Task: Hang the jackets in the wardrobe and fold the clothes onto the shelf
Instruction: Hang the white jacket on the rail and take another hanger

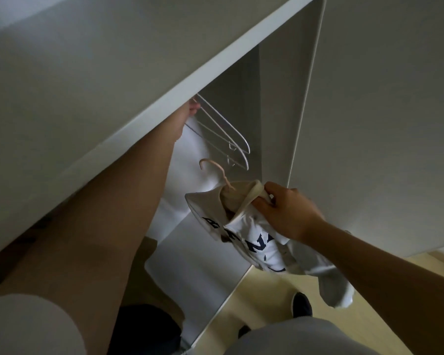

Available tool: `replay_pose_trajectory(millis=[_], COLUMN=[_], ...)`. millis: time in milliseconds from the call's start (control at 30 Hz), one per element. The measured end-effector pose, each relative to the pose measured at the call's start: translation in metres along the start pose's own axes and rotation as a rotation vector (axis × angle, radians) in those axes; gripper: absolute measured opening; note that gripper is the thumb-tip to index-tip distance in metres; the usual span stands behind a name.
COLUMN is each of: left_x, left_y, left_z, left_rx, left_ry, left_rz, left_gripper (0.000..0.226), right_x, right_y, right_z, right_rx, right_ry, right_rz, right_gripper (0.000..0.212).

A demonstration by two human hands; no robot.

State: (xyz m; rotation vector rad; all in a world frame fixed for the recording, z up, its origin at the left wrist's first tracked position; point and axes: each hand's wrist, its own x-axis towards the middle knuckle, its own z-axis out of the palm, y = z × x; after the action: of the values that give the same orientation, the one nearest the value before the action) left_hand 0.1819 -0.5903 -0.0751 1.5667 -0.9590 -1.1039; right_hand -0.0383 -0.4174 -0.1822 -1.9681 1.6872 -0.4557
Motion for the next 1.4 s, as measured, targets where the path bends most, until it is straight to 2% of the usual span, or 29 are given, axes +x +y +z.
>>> replay_pose_trajectory(millis=[67, 167, 233, 300, 400, 567, 667, 767, 933, 1167, 1400], left_x=[-0.010, -0.032, -0.043, -0.056, -0.069, -0.085, -0.090, -0.092, -0.095, -0.108, -0.102], left_y=[-0.009, -0.038, -0.061, -0.080, -0.099, -0.118, -0.123, -0.123, -0.115, -0.098, -0.086], left_z=[-0.018, -0.058, -0.078, -0.094, -0.114, -0.145, -0.161, -0.169, -0.175, -0.190, -0.211], left_rx=[-0.019, 0.099, 0.237, 0.347, 0.373, 0.454, 0.540, 0.598, 0.800, 0.682, 0.587], left_ry=[-0.024, 0.016, 0.027, 0.016, -0.008, 0.011, -0.023, -0.058, 0.063, 0.230, 0.322], left_rz=[-0.032, -0.129, -0.130, -0.119, -0.108, -0.098, -0.039, 0.066, 0.267, 0.414, 0.437], left_gripper=[0.032, 0.017, 0.023, 0.023, 0.011, 0.024, 0.035, 0.034, 0.023, 0.017, 0.009], right_x=[0.004, 0.008, 0.008, 0.007, 0.002, 0.004, 0.011, 0.018, 0.033, 0.048, 0.068], right_y=[-0.008, -0.021, -0.030, -0.039, -0.052, -0.081, -0.097, -0.113, -0.148, -0.191, -0.224], right_z=[0.004, 0.013, 0.019, 0.027, 0.040, 0.049, 0.052, 0.057, 0.060, 0.058, 0.053], right_rx=[0.005, 0.022, 0.047, 0.084, 0.107, 0.206, 0.223, 0.257, 0.363, 0.418, 0.471], right_ry=[-0.015, -0.029, -0.048, -0.065, -0.039, 0.013, 0.013, 0.036, 0.048, 0.083, 0.103], right_rz=[-0.003, -0.013, -0.020, -0.026, -0.067, -0.098, -0.111, -0.154, -0.186, -0.219, -0.246], right_gripper=[0.044, 0.052, 0.054, 0.051, 0.042, 0.041, 0.041, 0.033, 0.032, 0.031, 0.031])
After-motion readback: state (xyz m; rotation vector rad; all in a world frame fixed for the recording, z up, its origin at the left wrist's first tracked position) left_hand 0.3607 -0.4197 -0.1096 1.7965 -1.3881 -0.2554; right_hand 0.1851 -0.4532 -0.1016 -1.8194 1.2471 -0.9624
